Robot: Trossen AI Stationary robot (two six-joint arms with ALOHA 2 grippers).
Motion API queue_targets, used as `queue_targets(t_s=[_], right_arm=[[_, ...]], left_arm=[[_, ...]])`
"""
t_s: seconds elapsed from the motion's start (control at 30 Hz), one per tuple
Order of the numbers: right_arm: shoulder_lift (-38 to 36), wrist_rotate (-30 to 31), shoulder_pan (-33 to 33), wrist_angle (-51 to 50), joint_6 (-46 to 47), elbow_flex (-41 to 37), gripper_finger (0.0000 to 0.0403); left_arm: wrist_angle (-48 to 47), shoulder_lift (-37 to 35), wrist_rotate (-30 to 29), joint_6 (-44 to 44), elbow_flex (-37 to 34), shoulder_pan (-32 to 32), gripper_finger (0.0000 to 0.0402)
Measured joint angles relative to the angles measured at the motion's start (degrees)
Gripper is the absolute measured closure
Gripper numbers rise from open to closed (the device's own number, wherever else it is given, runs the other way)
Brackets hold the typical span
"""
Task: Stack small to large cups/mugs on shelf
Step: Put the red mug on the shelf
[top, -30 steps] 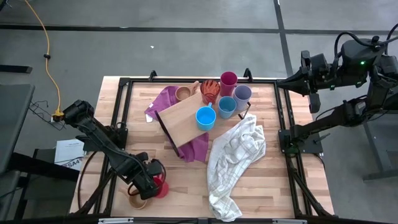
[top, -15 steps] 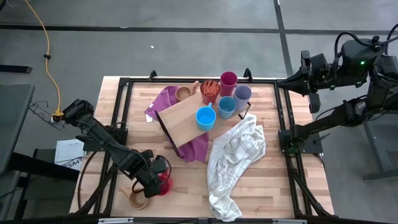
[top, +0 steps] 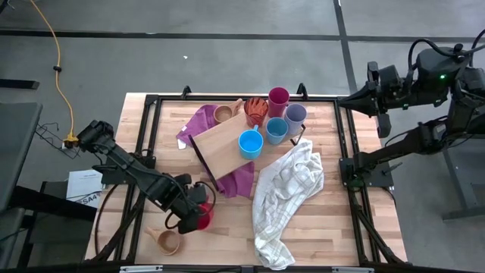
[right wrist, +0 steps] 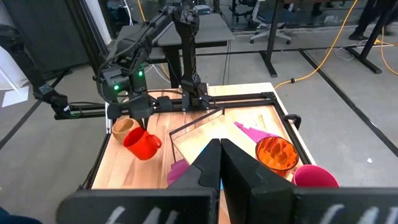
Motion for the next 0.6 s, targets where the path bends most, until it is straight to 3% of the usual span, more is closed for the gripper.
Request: queue_targets(t_s=[0.6], right_arm=[[-0.2,0.0,0.0,-0.1,0.0,0.0,0.0403]], left_arm=[[-0.4,0.2,1.6,1.5,0.0,-0.1,0.0401]])
